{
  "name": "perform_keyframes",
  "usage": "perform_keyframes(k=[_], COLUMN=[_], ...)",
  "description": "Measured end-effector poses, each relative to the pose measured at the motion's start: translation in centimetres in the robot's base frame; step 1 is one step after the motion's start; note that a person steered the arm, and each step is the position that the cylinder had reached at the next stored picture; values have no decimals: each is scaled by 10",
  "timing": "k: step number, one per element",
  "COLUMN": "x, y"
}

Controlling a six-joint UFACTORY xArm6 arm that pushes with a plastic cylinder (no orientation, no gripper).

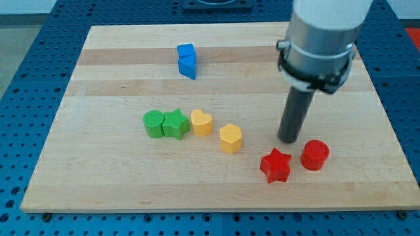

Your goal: Slide the yellow hexagon to the right of the green star

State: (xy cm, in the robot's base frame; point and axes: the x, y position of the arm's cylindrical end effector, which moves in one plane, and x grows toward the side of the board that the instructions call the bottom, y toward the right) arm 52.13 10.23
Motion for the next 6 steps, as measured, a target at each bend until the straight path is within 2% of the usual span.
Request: perform_keyframes(k=[4, 5, 6], x=[24, 4, 9], y=[-108, -108, -108])
